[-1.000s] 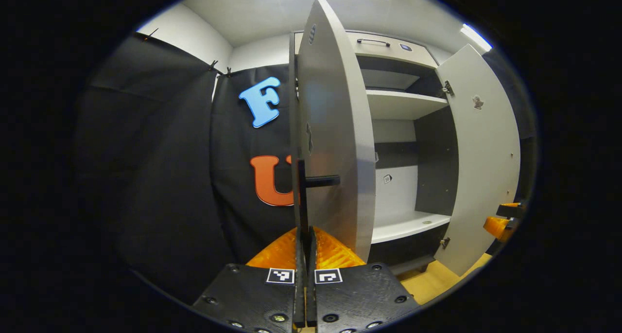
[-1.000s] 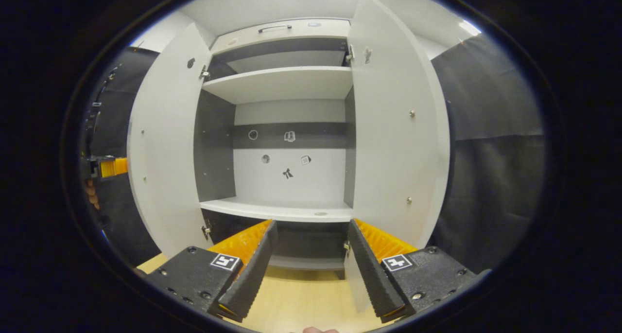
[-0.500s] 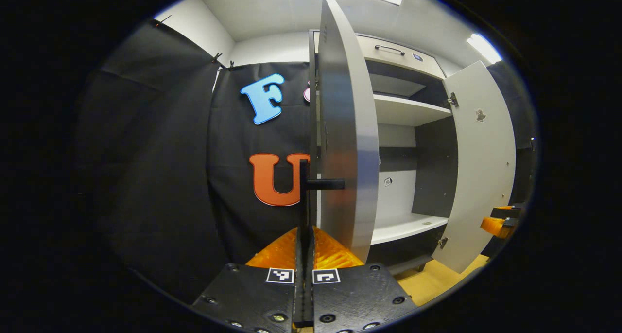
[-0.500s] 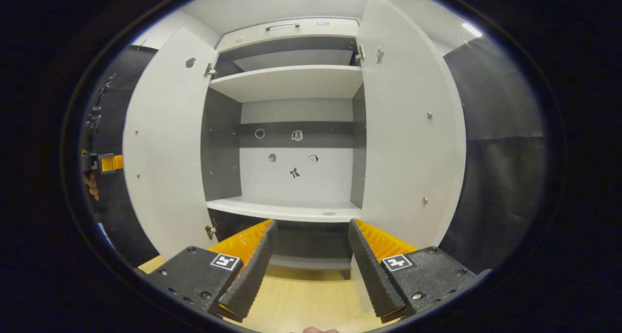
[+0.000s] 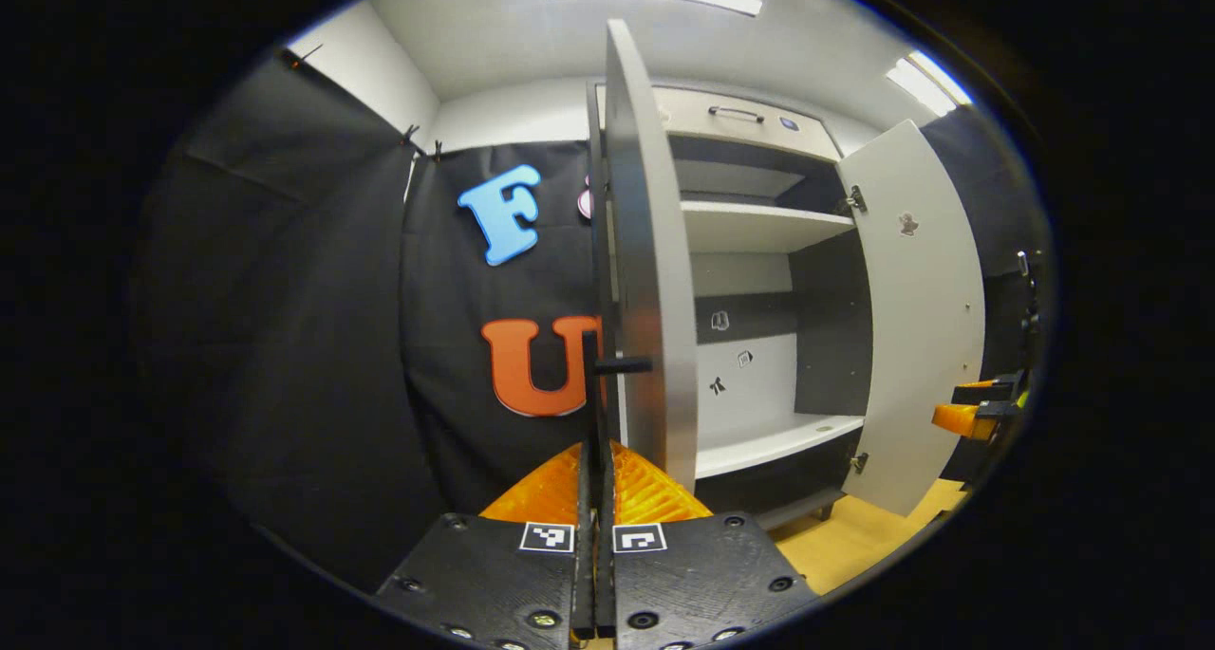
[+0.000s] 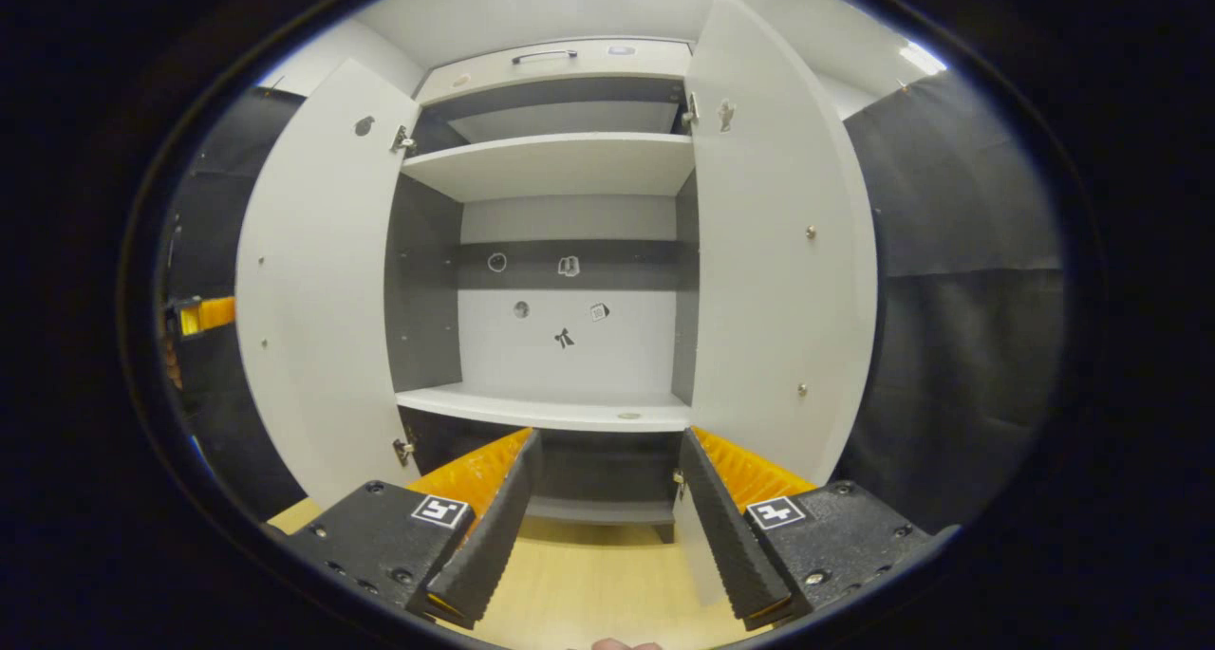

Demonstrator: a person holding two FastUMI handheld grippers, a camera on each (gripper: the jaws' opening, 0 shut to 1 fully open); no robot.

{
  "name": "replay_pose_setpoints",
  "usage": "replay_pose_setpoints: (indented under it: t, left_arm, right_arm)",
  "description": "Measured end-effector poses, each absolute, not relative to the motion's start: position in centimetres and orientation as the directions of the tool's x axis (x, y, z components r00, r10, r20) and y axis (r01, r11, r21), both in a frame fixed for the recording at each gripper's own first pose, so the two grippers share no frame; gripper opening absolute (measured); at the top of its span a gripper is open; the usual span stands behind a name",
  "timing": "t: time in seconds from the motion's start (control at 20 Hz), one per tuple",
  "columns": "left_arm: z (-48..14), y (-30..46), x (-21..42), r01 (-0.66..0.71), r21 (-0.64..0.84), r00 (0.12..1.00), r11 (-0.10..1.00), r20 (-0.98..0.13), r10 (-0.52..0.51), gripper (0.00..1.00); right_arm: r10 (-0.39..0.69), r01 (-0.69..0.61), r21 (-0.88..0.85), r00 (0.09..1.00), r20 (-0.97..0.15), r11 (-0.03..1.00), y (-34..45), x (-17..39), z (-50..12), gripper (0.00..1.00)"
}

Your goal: Open the right door of the double-door shoe cabinet with the right hand, and open the left door with the left hand.

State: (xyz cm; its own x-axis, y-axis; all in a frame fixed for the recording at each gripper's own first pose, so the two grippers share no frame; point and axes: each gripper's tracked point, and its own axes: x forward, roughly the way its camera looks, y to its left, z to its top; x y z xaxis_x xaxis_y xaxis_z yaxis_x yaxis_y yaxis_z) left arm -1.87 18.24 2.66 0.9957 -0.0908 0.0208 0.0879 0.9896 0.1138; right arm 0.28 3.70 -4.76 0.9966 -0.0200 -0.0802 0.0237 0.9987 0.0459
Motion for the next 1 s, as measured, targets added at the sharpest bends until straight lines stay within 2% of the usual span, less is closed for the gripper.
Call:
replay_pose_setpoints:
  t: [0.1,0.4,0.65,0.75,0.8,0.9,0.95,1.0]
  left_arm:
    - [4.1,14.3,-3.4,0.134,0.115,0.988,0.984,0.065,-0.142,0.0]
    - [0.1,3.7,-2.0,0.111,0.01,0.99,0.994,0.082,-0.112,0.0]
    - [-5.4,-0.3,0.0,0.106,-0.066,0.994,0.992,-0.028,-0.108,0.0]
    - [-5.9,-1.1,0.0,0.121,-0.099,0.992,0.988,-0.031,-0.124,0.0]
    - [-5.7,-0.8,0.1,0.107,-0.101,0.994,0.989,-0.024,-0.11,0.21]
    - [-5.7,0.0,0.2,0.068,-0.063,0.997,0.996,-0.035,-0.07,0.29]
    - [-5.7,0.3,0.0,0.062,-0.035,0.997,0.997,-0.037,-0.063,0.51]
    - [-5.4,0.6,0.0,0.05,-0.009,0.998,0.999,-0.034,-0.05,0.53]
  right_arm:
    - [-0.02,0.024,0.047,0.997,-0.074,0.999,3.5,0.2,-4.8,0.92]
    - [0.007,-0.004,0.051,0.998,-0.056,0.999,3.6,-0.2,-4.4,0.92]
    - [0.015,-0.013,0.03,0.997,-0.069,0.999,3.2,-0.6,-5.1,0.92]
    - [0.021,-0.019,0.029,0.997,-0.072,0.999,3.0,-0.8,-5.3,0.92]
    - [0.017,-0.016,0.025,0.997,-0.072,1.0,2.8,-0.7,-5.4,0.92]
    - [0.012,-0.01,0.023,0.997,-0.074,1.0,2.5,-0.5,-5.4,0.92]
    - [0.014,-0.012,0.028,0.997,-0.074,1.0,2.5,-0.3,-5.5,0.92]
    - [0.018,-0.016,0.035,0.997,-0.073,0.999,2.5,-0.2,-5.4,0.92]
